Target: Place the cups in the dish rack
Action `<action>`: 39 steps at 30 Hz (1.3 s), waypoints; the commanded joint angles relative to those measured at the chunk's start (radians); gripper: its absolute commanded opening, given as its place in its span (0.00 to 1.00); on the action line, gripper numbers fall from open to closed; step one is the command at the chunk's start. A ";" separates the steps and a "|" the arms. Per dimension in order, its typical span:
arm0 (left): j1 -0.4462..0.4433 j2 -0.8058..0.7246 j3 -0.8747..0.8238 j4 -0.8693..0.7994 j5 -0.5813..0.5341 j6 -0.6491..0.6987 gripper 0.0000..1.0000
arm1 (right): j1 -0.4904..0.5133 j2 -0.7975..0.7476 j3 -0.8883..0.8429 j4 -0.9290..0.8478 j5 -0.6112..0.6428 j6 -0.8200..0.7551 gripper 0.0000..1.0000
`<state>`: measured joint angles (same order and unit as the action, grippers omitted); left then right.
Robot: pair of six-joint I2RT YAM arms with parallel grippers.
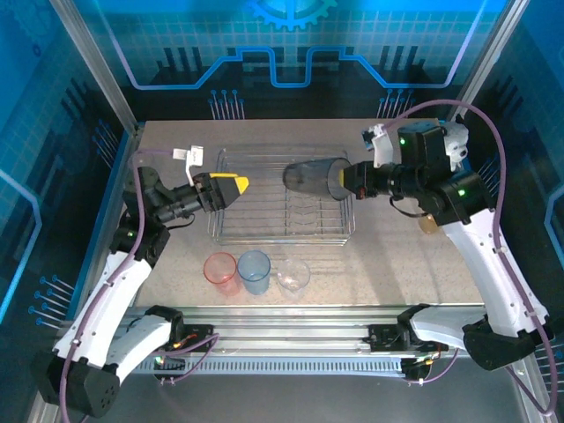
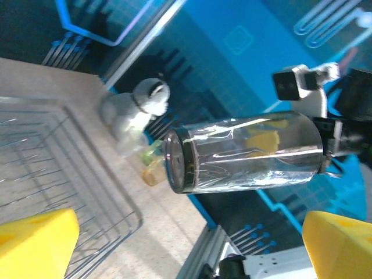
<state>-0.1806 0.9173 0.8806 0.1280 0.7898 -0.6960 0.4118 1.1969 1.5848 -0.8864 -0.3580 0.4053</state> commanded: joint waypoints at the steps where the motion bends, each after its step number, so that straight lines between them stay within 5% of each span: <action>1: -0.007 0.022 0.035 0.208 0.139 -0.111 0.99 | -0.013 0.024 -0.021 0.277 -0.326 0.068 0.00; 10: -0.022 0.061 0.034 0.383 0.202 -0.230 0.99 | -0.005 0.070 -0.083 0.534 -0.519 0.235 0.00; 24: -0.067 0.115 0.091 0.363 0.248 -0.256 0.99 | 0.079 0.160 -0.086 0.579 -0.539 0.246 0.00; 33: -0.088 0.158 0.113 0.344 0.282 -0.253 0.75 | 0.087 0.184 -0.100 0.624 -0.516 0.288 0.00; 39: -0.097 0.163 0.136 0.235 0.267 -0.170 0.38 | 0.091 0.201 -0.088 0.583 -0.502 0.268 0.00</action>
<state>-0.2550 1.0737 0.9813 0.4309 1.0512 -0.9291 0.4839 1.3811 1.4857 -0.3157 -0.8715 0.6739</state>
